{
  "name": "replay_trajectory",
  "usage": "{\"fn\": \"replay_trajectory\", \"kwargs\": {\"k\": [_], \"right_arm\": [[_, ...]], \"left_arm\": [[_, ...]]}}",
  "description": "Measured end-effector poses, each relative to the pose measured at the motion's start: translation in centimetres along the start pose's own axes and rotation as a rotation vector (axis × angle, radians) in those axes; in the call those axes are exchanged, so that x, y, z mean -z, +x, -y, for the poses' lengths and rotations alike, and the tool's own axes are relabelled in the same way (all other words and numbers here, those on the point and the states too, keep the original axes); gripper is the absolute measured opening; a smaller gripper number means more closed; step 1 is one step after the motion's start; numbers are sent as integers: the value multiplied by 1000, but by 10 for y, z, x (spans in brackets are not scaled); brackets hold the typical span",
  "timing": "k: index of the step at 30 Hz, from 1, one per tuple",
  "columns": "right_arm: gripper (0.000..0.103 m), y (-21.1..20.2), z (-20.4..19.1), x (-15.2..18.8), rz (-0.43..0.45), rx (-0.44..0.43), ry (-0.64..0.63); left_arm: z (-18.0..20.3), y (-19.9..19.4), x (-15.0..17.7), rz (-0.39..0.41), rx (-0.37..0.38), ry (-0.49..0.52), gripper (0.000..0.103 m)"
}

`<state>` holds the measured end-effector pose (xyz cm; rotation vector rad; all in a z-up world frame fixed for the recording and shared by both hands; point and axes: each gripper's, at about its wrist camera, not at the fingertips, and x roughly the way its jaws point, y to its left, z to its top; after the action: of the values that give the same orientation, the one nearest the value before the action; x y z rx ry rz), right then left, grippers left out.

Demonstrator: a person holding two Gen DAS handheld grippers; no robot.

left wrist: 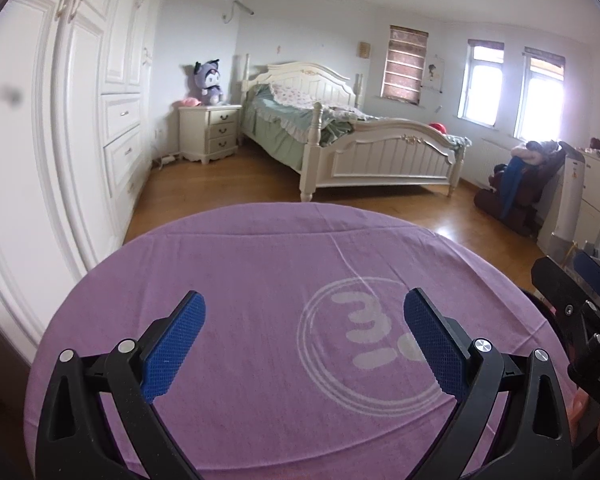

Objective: Collect trash

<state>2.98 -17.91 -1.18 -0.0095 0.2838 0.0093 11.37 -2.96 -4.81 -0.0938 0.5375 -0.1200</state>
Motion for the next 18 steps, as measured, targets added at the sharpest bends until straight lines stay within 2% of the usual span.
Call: {"fn": "replay_trajectory", "kwargs": {"k": [18], "right_arm": [[98, -1, 1, 0, -4, -5, 20]], "left_arm": [[-6, 10, -1, -37, -1, -4, 98]]}}
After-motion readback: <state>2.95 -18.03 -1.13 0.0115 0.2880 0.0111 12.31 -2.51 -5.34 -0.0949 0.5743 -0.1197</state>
